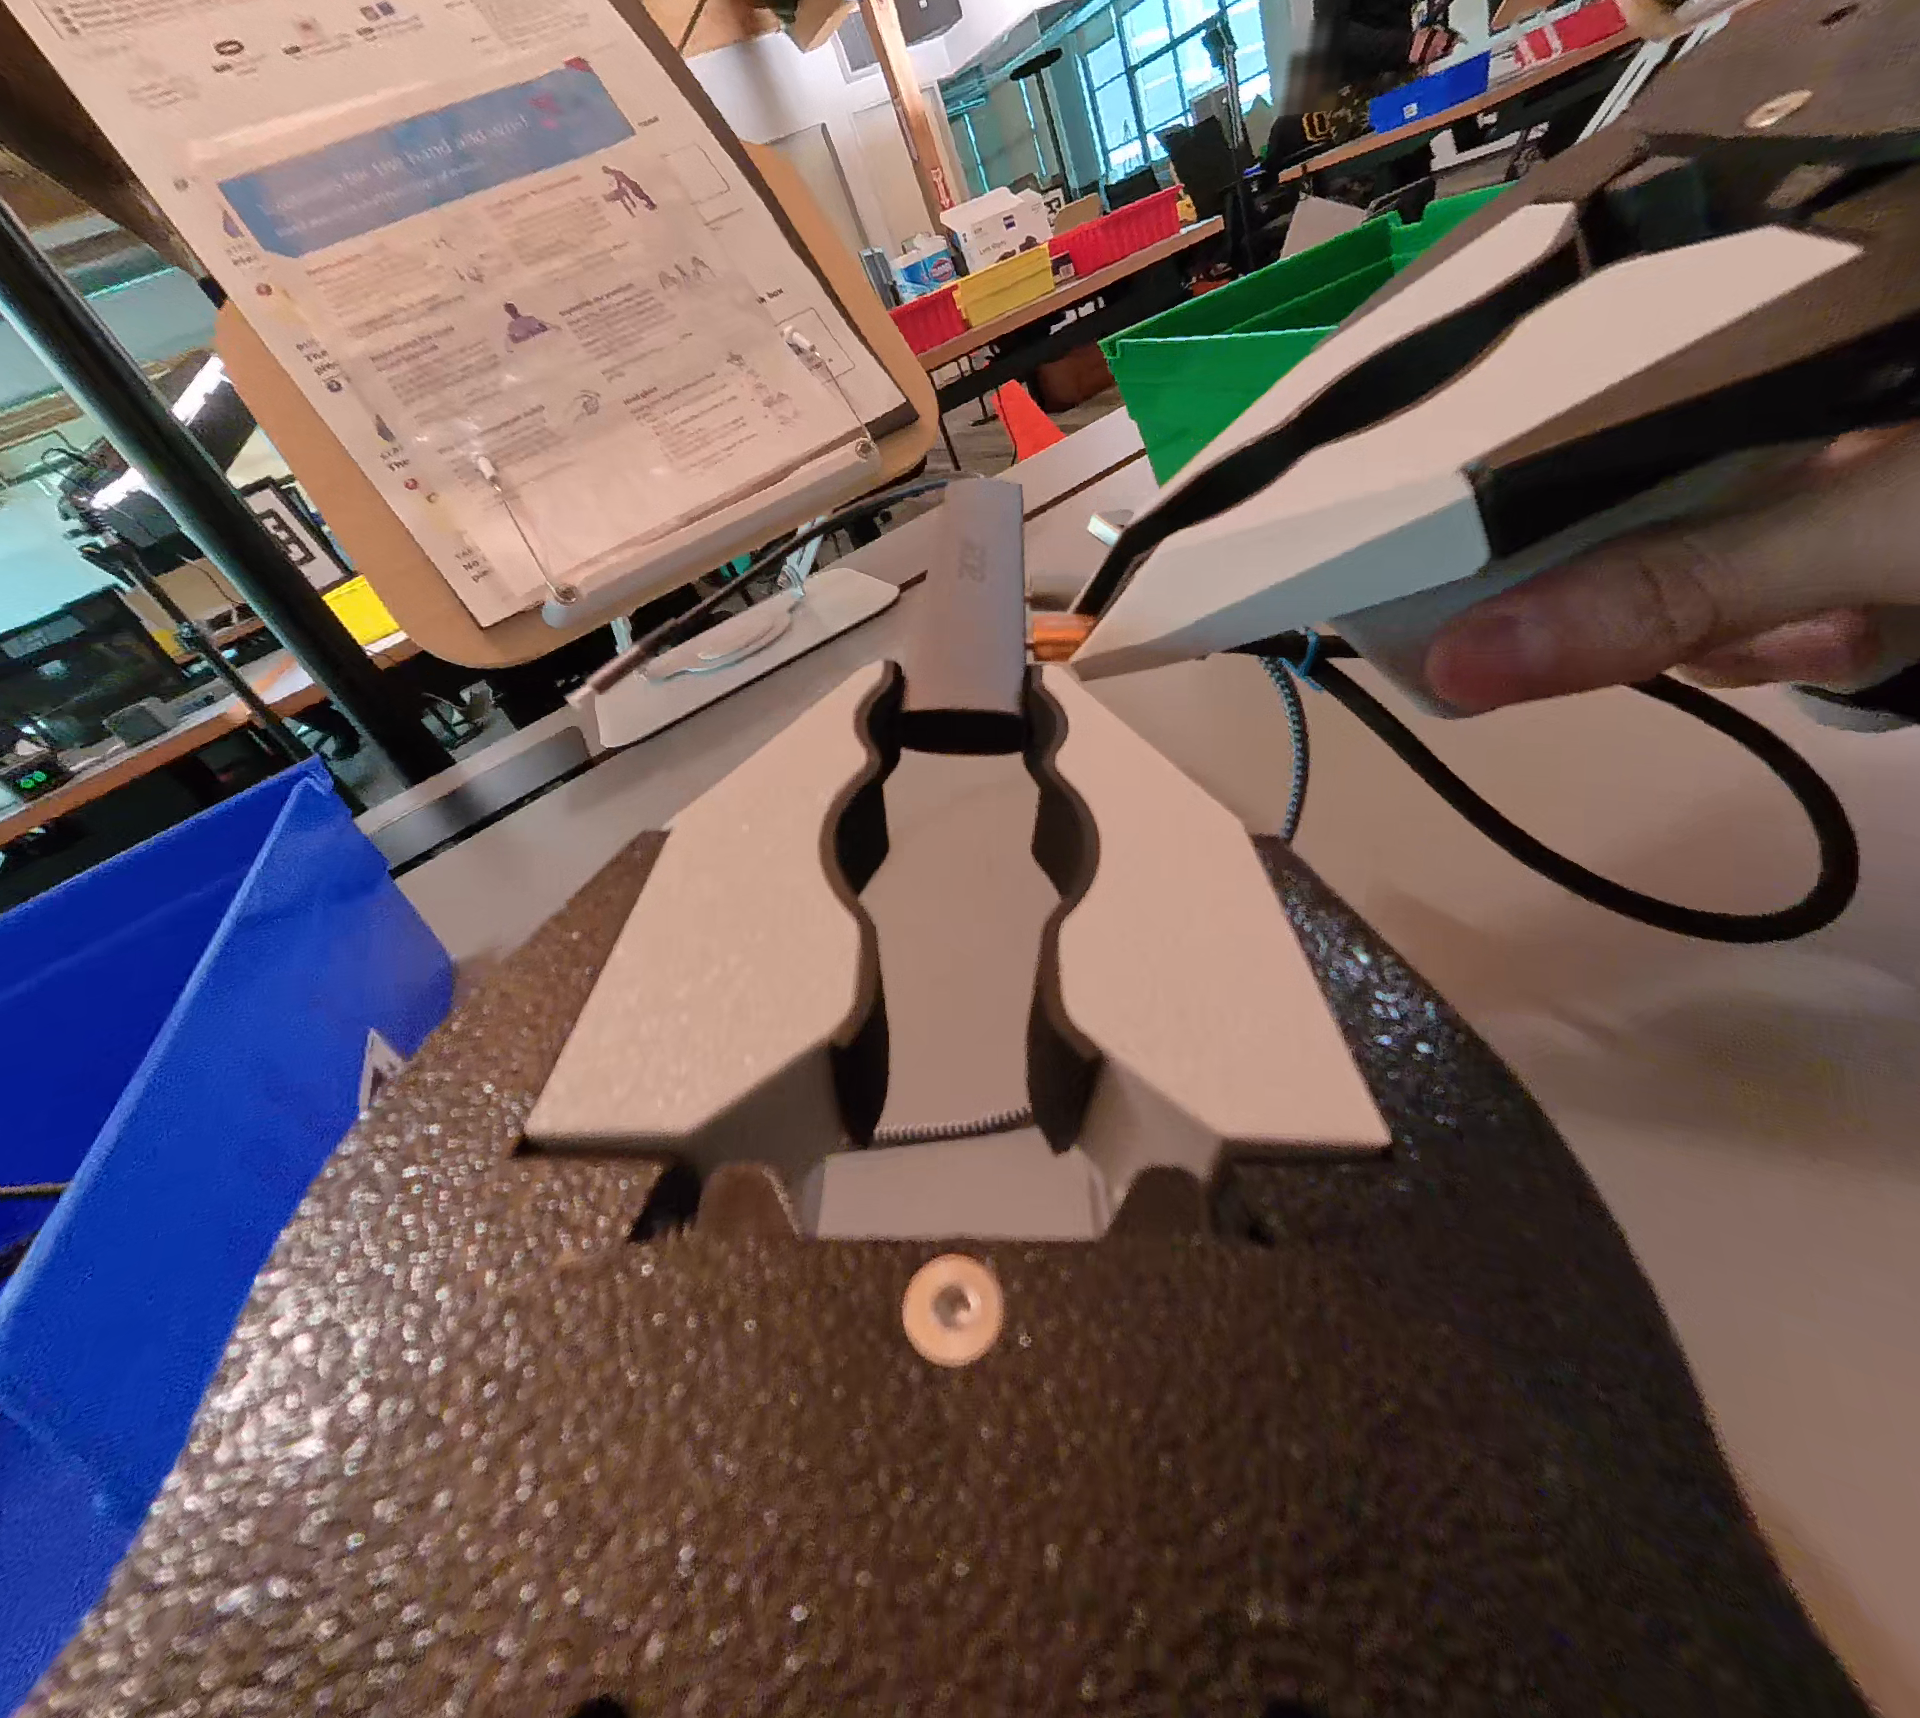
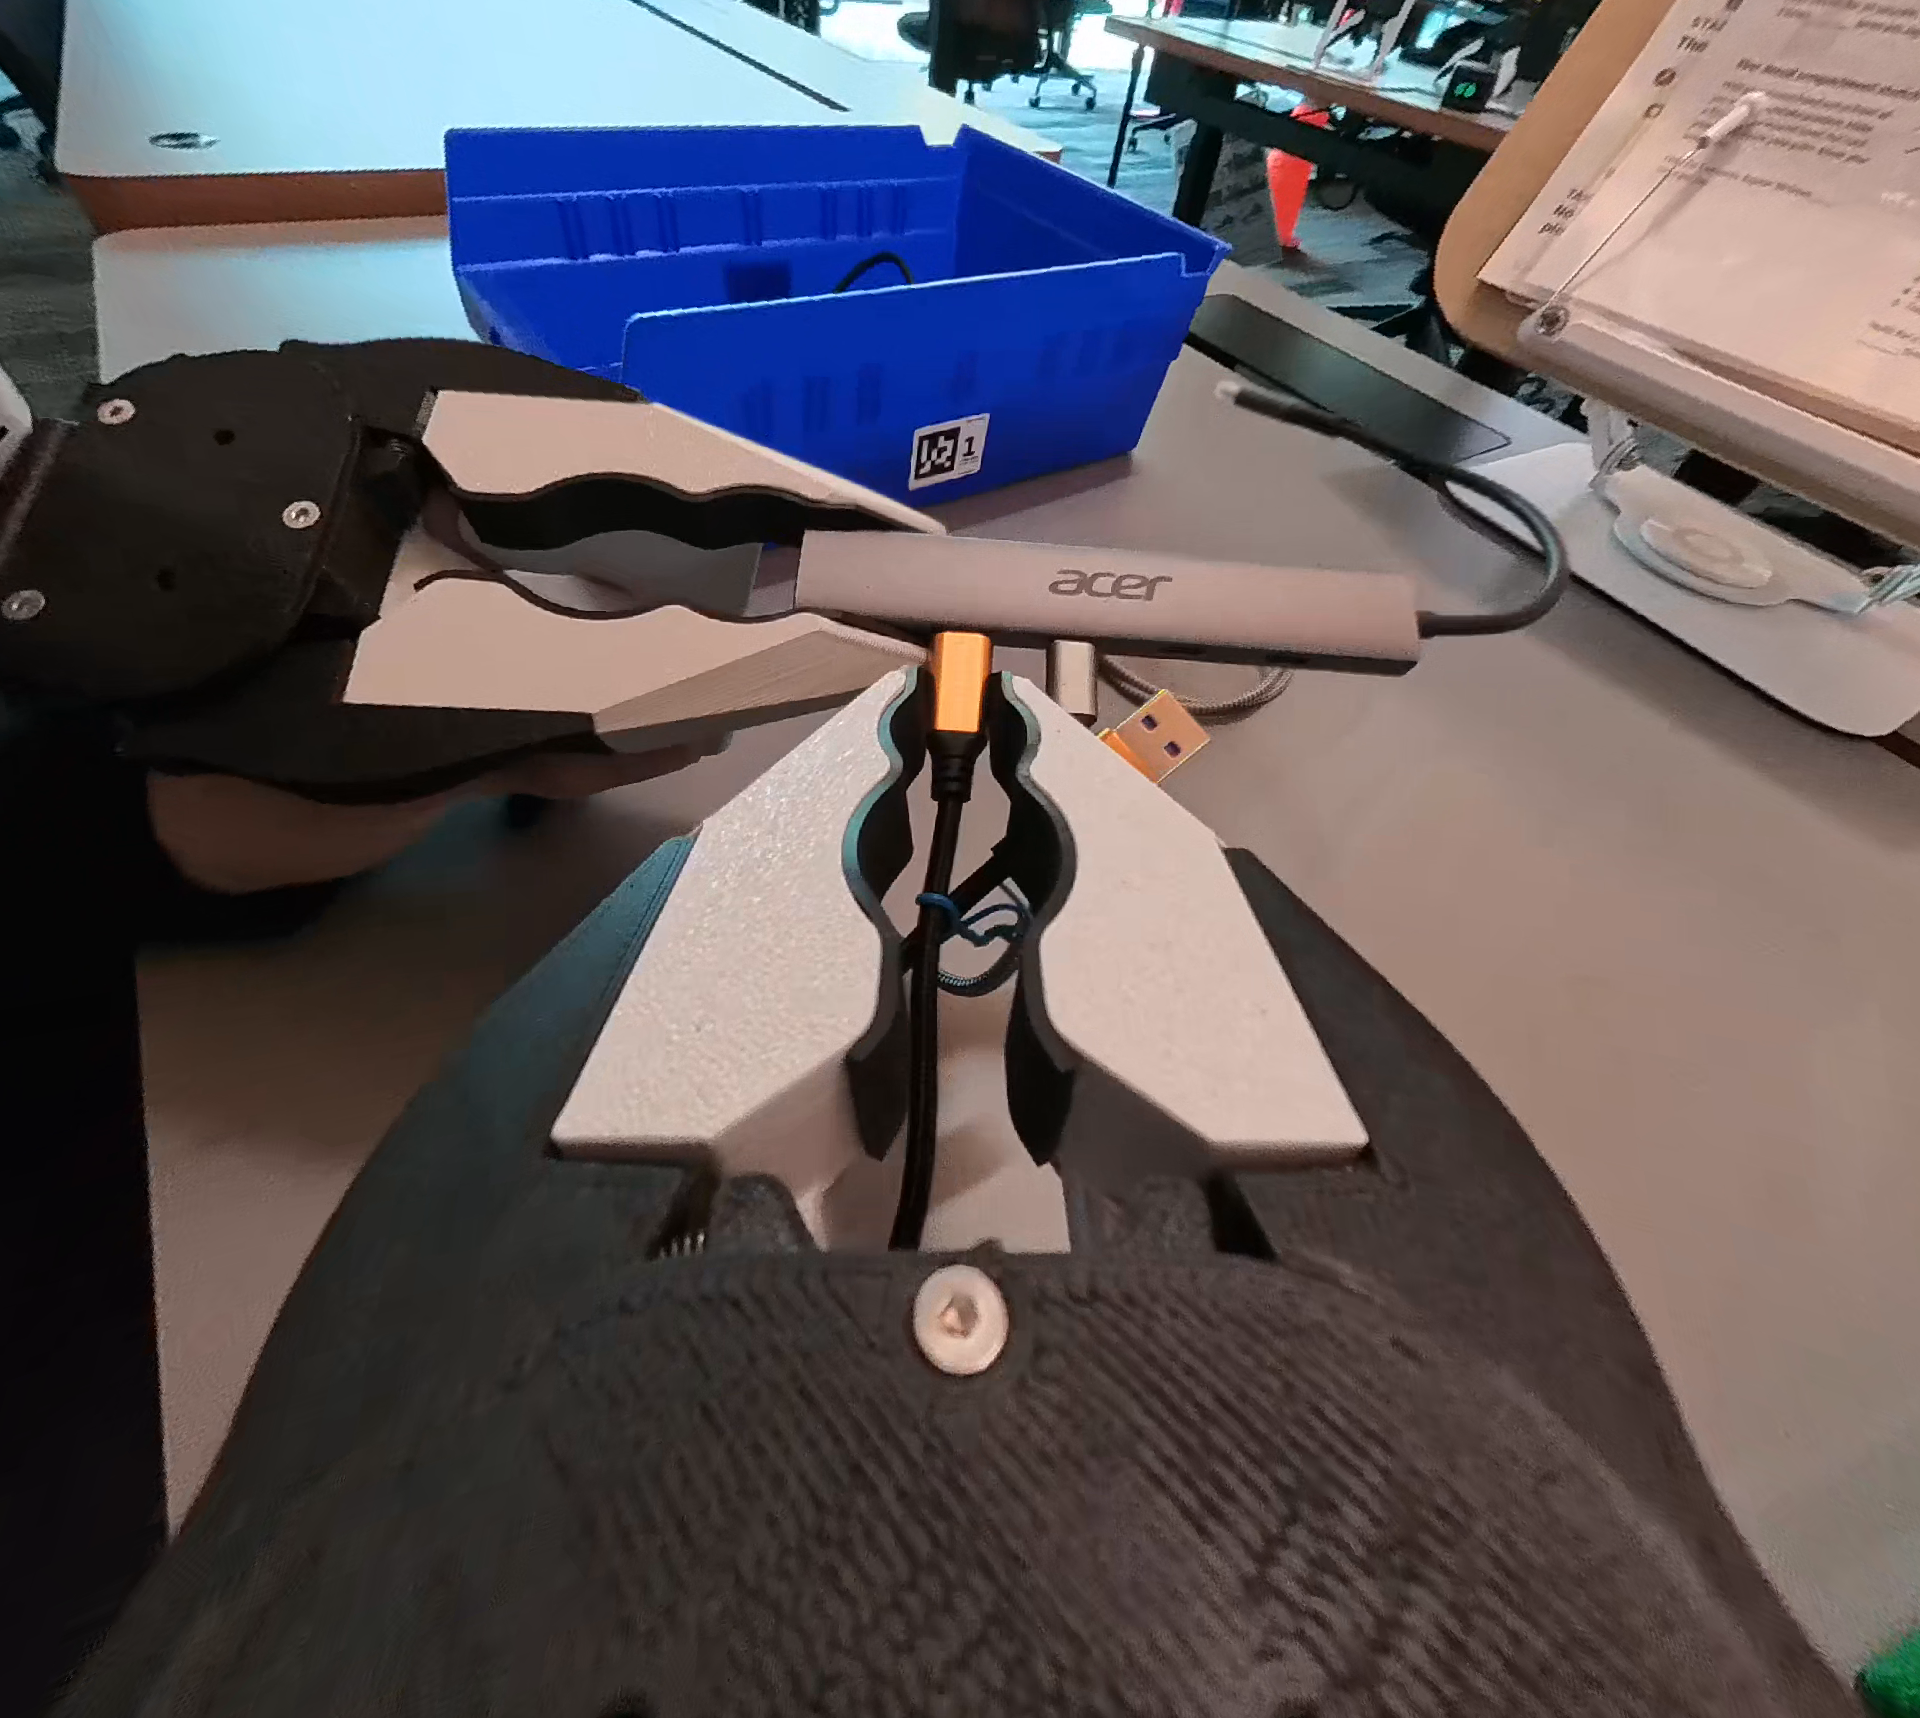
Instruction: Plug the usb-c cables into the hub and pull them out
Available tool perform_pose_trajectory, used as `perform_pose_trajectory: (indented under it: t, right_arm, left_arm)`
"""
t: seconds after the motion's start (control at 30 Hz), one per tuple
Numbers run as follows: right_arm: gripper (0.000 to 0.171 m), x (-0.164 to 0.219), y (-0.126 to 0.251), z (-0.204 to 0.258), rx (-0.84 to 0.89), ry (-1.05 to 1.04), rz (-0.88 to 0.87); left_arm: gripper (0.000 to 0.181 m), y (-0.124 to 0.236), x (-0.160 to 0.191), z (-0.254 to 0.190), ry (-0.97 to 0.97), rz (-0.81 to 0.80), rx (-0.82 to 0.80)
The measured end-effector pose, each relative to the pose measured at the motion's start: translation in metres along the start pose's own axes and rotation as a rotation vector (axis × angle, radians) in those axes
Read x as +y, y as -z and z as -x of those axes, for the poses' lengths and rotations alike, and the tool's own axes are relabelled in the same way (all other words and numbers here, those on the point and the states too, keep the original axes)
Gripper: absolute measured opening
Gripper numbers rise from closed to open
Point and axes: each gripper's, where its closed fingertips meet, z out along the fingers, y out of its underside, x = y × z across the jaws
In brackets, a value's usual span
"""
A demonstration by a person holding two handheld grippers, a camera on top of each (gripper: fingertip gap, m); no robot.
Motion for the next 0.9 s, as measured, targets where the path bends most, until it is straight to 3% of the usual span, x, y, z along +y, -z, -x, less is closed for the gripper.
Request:
perform_pose_trajectory:
  t: [0.4,0.9]
  right_arm:
    - [0.011,0.0043,0.0091,0.0023,-0.021,-0.090,0.027]
    - [0.012,-0.0011,0.0056,0.0007,0.062,-0.100,-0.034]
  left_arm:
    - [0.021,0.0022,-0.0020,-0.0080,-0.049,0.014,0.018]
    - [0.021,0.0029,-0.0038,-0.0043,0.056,-0.015,0.024]
